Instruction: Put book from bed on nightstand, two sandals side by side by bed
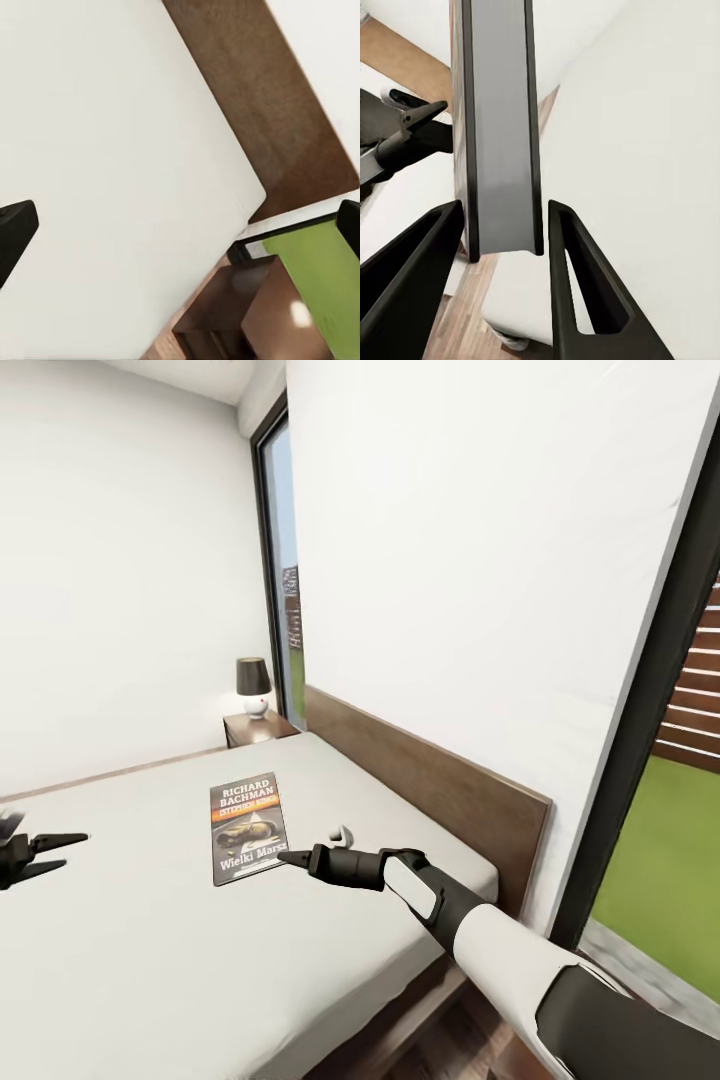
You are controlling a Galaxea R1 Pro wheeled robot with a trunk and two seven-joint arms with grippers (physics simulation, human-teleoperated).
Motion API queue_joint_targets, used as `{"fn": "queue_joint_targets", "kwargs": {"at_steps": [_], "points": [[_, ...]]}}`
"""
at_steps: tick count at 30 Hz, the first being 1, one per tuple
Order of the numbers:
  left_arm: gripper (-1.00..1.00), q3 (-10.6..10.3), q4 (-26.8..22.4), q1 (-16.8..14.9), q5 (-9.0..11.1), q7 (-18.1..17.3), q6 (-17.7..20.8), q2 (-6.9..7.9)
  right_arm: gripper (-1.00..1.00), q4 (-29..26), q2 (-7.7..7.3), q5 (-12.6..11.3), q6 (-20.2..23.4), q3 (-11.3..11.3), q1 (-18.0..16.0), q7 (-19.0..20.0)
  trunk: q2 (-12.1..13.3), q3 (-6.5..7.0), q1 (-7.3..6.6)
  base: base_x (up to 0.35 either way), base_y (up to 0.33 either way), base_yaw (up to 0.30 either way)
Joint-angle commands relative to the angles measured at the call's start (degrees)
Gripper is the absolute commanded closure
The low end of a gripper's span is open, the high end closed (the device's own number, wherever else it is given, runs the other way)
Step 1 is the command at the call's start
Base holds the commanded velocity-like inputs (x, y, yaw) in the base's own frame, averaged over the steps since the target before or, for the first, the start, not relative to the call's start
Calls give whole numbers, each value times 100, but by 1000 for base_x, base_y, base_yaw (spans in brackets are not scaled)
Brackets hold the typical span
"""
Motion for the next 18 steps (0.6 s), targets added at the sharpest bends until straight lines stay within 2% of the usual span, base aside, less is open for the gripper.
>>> {"fn": "queue_joint_targets", "kwargs": {"at_steps": [1,8,18], "points": [[-100,50,-2,4,-55,-25,39,3,100,5,0,-76,33,13,-9,9,-4,-6,0,0,0,190],[-100,45,2,79,-60,-33,-157,-5,100,15,0,-76,33,12,-9,9,-4,-6,0,0,0,190],[-100,50,2,453,-57,-22,-505,-253,100,27,0,-76,33,12,-9,-2,-4,-6,0,0,0,187]]}}
